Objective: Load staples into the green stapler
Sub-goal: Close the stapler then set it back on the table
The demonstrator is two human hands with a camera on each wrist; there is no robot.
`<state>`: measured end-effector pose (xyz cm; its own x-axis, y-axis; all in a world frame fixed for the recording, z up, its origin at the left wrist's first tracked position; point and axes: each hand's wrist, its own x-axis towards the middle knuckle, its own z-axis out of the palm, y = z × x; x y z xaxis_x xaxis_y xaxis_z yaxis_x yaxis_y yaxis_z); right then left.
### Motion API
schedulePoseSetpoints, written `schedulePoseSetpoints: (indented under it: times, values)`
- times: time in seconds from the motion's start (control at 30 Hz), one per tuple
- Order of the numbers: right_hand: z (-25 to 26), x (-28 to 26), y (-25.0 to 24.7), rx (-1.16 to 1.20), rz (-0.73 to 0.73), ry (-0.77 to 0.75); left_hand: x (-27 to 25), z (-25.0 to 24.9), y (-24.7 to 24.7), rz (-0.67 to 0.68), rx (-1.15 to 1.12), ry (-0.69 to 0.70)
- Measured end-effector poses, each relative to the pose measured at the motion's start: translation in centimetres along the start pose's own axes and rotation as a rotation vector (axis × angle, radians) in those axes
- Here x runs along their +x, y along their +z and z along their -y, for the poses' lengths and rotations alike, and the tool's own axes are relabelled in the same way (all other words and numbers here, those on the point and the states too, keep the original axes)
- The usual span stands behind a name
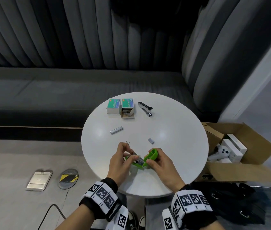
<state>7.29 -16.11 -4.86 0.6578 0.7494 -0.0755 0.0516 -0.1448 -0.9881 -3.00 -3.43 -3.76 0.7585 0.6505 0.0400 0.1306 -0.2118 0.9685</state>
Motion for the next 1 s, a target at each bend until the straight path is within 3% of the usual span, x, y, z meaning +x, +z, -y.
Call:
schedulePoseSetpoints:
  times: [0.43, 0.77, 1.0]
  values:
    - [-0.1, 0.2, -0.3, 0.017, 0.051, 0.014, 0.2, -0.6, 0.9, 0.005, 0.104, 0.085]
    - [0.4, 0.4, 0.0, -0.014, 0.116, 0.038, 0.5, -0.9, 1.1, 0.051, 0.077, 0.064]
    - [0.7, 1.1, 1.1, 0.011, 0.066, 0.084, 0.6, -1.1, 1.3, 0.101, 0.012, 0.023]
